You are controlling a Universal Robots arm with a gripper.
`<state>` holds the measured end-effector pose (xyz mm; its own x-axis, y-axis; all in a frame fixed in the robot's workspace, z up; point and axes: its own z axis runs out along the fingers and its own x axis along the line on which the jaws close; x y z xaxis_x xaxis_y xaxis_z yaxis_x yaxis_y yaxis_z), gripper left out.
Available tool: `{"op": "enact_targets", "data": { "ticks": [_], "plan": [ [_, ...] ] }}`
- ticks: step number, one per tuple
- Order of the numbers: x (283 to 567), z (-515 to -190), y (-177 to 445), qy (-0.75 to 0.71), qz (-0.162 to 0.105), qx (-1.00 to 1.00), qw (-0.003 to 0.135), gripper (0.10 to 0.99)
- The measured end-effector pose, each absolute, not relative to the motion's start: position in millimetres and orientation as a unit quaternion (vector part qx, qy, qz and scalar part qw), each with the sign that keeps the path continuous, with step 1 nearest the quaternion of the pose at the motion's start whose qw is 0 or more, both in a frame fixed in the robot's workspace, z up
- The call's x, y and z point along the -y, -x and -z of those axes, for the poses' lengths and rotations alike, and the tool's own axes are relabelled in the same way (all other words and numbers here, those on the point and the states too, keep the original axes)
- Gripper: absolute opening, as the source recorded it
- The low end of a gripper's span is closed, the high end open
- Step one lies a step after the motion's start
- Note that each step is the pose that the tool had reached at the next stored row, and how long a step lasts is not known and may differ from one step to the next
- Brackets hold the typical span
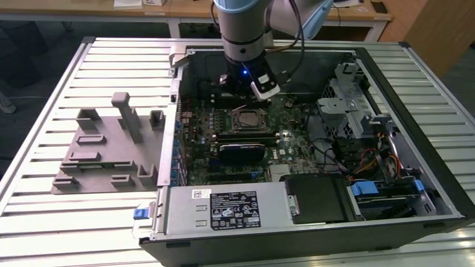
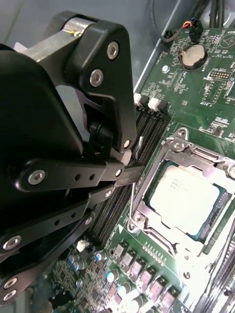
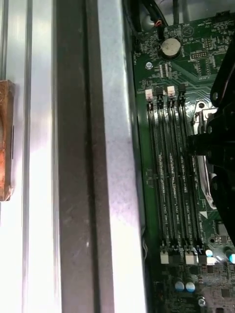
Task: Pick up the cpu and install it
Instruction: 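Install the first cpu locking lever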
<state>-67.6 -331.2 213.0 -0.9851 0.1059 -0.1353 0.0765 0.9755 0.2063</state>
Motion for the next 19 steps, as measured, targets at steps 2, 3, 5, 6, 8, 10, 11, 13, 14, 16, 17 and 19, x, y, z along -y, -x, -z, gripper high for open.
{"op": "enact_targets", "data": {
  "ticks": [2,3,5,6,8,10,11,13,14,16,17,19],
  "plan": [
    [331.2,-211.5,67.2,-0.047,-0.101,-0.991,0.074,0.106],
    [331.2,-211.5,67.1,-0.048,-0.101,-0.991,0.074,0.106],
    [331.2,-211.5,67.0,-0.048,-0.101,-0.991,0.074,0.106],
    [331.2,-211.5,67.0,-0.048,-0.101,-0.991,0.074,0.106],
    [331.2,-211.4,67.1,-0.048,-0.101,-0.991,0.075,0.106],
    [331.2,-210.8,68.1,-0.047,-0.101,-0.990,0.085,0.106],
    [331.2,-210.3,68.7,-0.047,-0.100,-0.990,0.090,0.106],
    [331.1,-208.8,70.2,-0.048,-0.101,-0.989,0.096,0.106],
    [331.1,-207.9,71.0,-0.049,-0.101,-0.989,0.098,0.106],
    [331.0,-206.3,71.9,-0.051,-0.100,-0.989,0.099,0.106],
    [331.0,-205.7,71.9,-0.054,-0.100,-0.989,0.100,0.106],
    [330.5,-204.9,72.0,-0.060,-0.099,-0.988,0.101,0.106]
  ]
}}
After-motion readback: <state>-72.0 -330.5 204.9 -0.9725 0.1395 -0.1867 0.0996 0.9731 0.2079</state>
